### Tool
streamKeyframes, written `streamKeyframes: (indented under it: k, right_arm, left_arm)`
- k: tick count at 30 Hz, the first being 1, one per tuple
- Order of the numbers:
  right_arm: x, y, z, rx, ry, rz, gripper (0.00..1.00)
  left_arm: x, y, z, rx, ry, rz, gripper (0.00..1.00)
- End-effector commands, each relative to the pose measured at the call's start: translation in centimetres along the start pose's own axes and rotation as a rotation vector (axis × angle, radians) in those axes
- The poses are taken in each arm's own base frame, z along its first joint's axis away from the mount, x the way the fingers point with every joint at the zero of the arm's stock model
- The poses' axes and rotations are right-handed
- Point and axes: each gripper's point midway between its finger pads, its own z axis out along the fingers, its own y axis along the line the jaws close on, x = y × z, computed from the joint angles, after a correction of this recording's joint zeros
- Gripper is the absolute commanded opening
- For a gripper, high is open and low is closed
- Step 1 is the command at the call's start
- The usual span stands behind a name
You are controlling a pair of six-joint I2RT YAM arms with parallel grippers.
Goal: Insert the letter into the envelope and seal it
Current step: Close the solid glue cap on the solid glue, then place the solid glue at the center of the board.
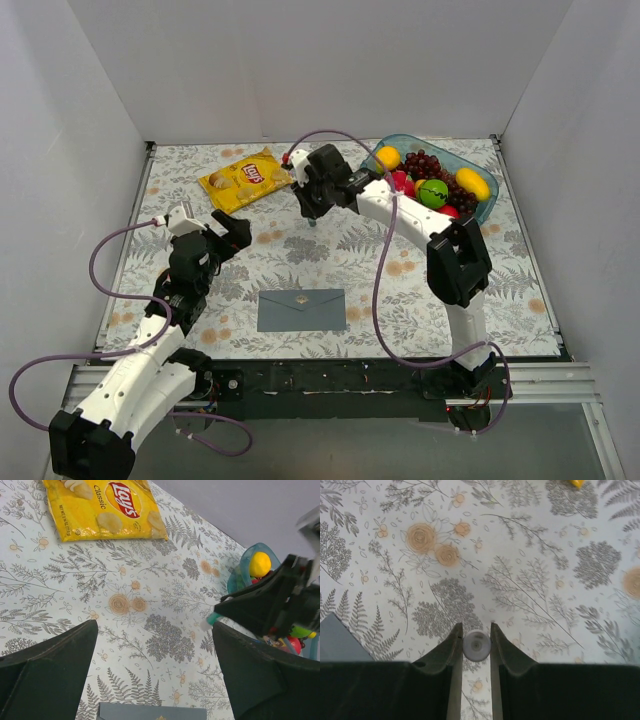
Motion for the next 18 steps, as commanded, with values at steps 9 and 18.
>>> streamKeyframes:
  k: [9,18]
  right_arm:
    - [7.0,-4.2,-8.3,0.124,0.397,0.136,0.01]
    - [10.9,-6.4,-5.7,0.173,0.581,0.123,0.02]
  left_arm:
    - [-0.6,-1.8,-0.5,0.056,0.045,0.027,0.98]
    - [0.3,-2.2,0.3,0.058,0.107,0.054,0.98]
